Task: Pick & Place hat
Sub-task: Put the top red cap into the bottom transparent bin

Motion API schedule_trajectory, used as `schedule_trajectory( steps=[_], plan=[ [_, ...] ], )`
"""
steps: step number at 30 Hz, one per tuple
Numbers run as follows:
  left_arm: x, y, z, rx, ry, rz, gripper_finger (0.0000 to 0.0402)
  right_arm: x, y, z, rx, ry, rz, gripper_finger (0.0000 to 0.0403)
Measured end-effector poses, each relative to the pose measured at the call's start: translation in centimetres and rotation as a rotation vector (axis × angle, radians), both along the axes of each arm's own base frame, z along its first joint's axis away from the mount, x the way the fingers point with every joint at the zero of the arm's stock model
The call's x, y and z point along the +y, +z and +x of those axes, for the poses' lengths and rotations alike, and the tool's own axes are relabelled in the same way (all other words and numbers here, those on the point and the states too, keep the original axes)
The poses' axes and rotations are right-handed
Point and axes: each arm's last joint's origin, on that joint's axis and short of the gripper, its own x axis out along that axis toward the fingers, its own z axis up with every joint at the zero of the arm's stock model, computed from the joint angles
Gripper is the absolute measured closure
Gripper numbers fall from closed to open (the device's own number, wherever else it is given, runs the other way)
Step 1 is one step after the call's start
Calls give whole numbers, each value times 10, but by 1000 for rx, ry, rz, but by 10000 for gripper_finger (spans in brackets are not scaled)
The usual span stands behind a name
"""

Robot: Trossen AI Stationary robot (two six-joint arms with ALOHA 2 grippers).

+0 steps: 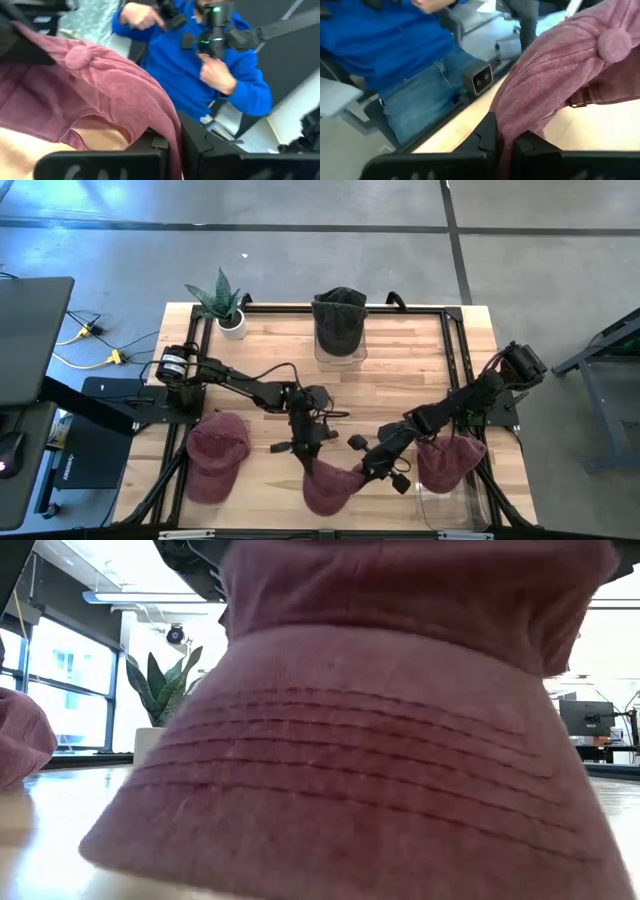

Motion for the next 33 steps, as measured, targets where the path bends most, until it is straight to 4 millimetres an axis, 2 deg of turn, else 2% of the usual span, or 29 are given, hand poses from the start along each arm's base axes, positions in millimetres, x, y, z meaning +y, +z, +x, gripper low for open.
schedule_trajectory(
  steps=[4,8,12,17,21,24,27,30,33],
  plan=[
    [1,0,0,-1,-8,-6,399,0,2,1,-13,11,21,385],
    [1,1,0,-3,8,0,398,-8,0,5,39,-125,30,354],
    [2,0,1,-12,36,15,397,-15,-8,10,75,-168,25,289],
    [2,-2,0,25,37,20,397,-14,-22,15,69,-140,-1,195],
    [-1,-3,-1,31,27,21,397,-13,-25,14,65,-66,-7,156],
    [-1,-4,-1,35,27,27,397,-10,-24,11,82,76,48,153],
    [0,-2,-3,39,32,37,397,-5,-21,9,82,107,74,165],
    [0,6,-5,3,40,49,397,-2,-21,8,90,97,74,191],
    [1,2,-8,23,71,94,398,3,-20,5,97,112,79,230]
  ],
)
